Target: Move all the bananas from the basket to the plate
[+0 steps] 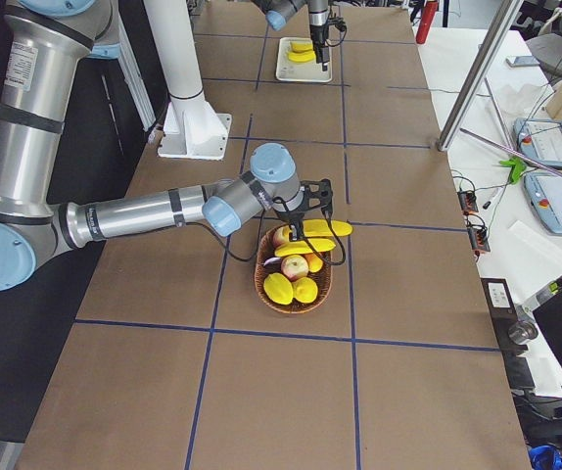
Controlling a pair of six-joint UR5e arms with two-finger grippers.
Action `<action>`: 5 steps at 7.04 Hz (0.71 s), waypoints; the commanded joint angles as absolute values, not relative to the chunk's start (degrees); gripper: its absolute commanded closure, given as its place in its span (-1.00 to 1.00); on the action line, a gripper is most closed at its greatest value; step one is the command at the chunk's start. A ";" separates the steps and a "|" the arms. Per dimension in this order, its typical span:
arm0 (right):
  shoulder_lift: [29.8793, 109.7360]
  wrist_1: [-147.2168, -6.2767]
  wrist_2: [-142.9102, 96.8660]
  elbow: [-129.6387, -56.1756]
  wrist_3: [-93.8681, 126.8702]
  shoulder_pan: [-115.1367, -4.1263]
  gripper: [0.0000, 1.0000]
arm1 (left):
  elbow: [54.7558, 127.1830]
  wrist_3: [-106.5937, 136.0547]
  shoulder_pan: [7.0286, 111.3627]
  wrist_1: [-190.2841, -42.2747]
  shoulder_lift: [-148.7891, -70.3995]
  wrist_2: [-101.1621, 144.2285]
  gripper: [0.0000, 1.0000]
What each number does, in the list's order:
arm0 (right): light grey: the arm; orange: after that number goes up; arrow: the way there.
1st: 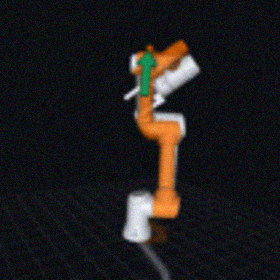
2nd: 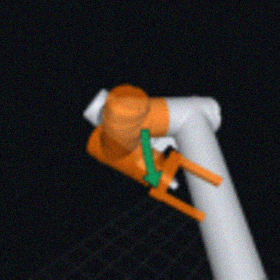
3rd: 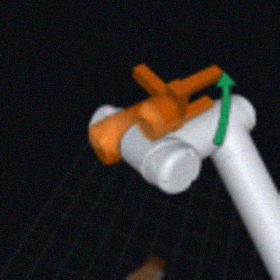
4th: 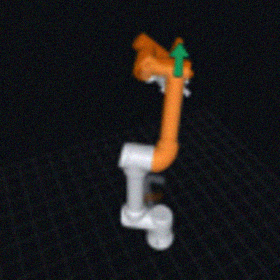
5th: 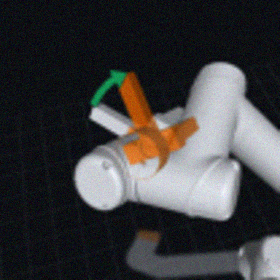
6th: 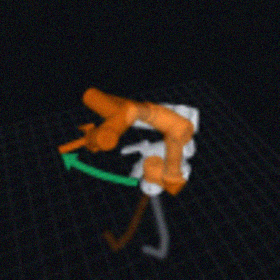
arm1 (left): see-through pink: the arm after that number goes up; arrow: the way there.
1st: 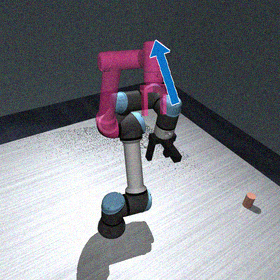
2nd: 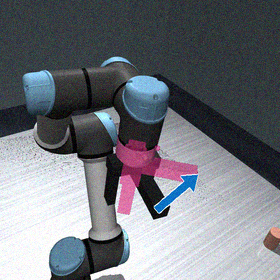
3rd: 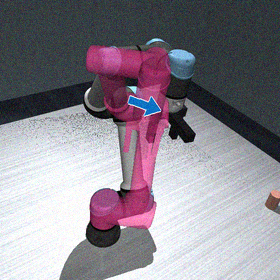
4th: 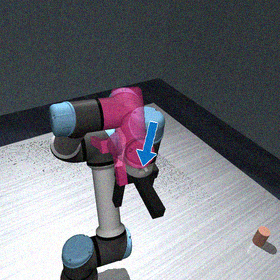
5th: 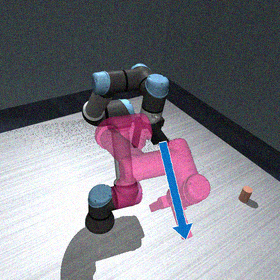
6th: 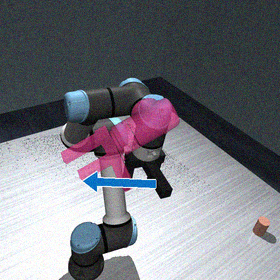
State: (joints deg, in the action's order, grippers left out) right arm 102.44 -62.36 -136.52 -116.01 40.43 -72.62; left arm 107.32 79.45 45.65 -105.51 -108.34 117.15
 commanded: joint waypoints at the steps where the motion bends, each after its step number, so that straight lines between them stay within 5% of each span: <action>1: 90.76 -60.92 -137.11 -115.75 61.59 -64.56 0.99 | 107.40 82.76 45.62 -106.08 -112.30 117.25 -0.99; 5: 74.81 -58.97 -111.16 -117.07 84.89 -39.34 0.98 | 104.95 100.01 45.26 -127.08 -115.21 117.25 -0.98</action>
